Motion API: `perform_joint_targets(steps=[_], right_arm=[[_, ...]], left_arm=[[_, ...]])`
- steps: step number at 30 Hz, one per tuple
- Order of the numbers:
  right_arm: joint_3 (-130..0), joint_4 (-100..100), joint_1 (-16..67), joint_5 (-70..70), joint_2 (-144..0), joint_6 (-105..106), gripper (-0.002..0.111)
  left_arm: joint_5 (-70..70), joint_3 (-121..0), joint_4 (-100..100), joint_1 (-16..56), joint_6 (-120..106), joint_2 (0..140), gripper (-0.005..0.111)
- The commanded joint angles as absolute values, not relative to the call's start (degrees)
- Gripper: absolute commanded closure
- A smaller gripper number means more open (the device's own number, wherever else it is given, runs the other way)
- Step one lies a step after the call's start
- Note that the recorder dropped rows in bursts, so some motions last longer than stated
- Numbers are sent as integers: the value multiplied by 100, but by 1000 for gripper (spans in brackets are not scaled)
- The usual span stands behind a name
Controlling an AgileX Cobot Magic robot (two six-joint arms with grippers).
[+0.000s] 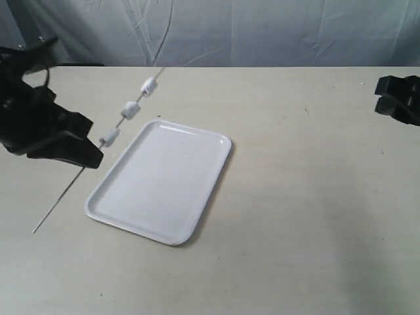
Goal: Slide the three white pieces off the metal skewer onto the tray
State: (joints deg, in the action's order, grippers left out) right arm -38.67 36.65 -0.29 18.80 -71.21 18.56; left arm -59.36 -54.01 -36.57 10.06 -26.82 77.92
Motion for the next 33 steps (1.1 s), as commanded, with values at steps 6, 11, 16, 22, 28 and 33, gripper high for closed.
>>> perform_joint_targets(steps=[6,11,16,22,28,33], right_arm=[[-4032,7693,678,3709,-7923,5189,58],[-4032,8516,681,4933,-8881,6003,58],[-4032,9849,785,5820,-9812,6996,58],[-4203,9995,1188,6072,-10572,7505,58],[-4689,9995,1652,6108,-11014,7600,58],[-5303,9995,2172,5847,-11188,7562,58]], left_arm=[[-6097,-4834,-4327,457,-3268,7475,107],[-5530,-4007,-5646,269,-4446,7507,107],[-5671,-3609,-6167,231,-4838,8083,107],[-6057,-3190,-7801,231,-5899,8764,107],[-6052,-2764,-8261,231,-6635,8963,107],[-5809,-2177,-9044,231,-7308,8963,107]])
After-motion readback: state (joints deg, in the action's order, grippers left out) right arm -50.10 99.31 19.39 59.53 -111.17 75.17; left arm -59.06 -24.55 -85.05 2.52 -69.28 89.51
